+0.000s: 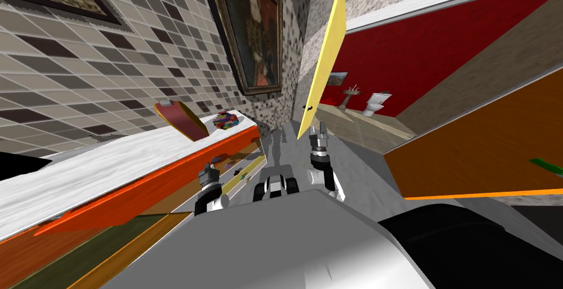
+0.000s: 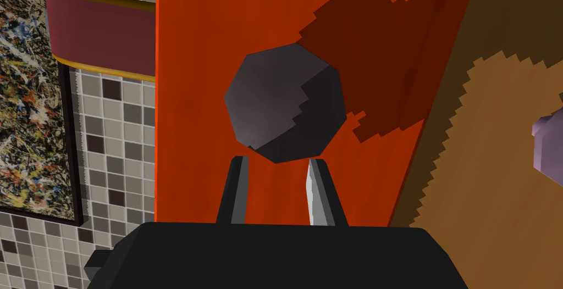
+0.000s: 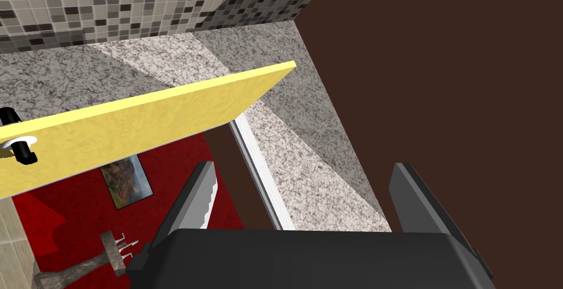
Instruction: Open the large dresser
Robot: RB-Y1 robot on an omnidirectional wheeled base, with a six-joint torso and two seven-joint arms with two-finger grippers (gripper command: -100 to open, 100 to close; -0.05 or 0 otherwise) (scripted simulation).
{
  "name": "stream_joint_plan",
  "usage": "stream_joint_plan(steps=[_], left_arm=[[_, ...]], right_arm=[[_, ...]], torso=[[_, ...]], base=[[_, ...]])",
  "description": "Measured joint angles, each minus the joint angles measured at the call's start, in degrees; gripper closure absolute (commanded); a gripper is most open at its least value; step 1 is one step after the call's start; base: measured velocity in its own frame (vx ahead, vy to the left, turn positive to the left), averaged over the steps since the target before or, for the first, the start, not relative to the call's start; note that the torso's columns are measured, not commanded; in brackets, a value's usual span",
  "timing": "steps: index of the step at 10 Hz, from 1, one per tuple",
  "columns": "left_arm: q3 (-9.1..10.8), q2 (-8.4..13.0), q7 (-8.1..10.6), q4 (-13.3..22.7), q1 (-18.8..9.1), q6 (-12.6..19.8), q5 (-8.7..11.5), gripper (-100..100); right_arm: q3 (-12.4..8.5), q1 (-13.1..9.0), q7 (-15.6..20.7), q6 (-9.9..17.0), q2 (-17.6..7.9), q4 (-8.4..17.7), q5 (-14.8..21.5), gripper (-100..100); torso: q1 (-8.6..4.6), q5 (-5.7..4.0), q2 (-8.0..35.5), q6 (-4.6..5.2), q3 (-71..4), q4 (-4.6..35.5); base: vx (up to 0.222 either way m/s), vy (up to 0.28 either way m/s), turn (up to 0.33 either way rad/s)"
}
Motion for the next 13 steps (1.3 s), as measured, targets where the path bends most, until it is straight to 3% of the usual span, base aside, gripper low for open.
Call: stream_joint_plan(steps=[2, 8, 13], left_arm=[[-0.17, 0.06, -0.08, -1.10, 0.66, 1.66, 0.07, 100], [-0.63, -0.13, -0.13, -1.89, 1.79, 2.07, 0.05, 100], [2.85, -0.10, -5.01, 2.51, -5.11, 3.16, 3.29, 100]], right_arm=[[0.00, 0.00, 0.00, 0.00, 0.00, 0.00, 0.00, 0], [-0.01, 0.01, 0.00, 0.00, -0.01, 0.00, 0.00, 0], [0.00, 0.00, 0.00, 0.00, -0.01, 0.00, 0.00, 0]], torso=[[0.05, -0.06, -0.28, 0.05, -0.20, 0.00], [0.28, -0.14, -0.55, 0.02, -0.38, 0.03], [0.19, -0.09, -0.37, -0.05, -0.28, 0.00]], base=[[-0.108, -0.109, 0.009], [-0.119, -0.103, -0.008], [-0.190, -0.077, -0.108]])
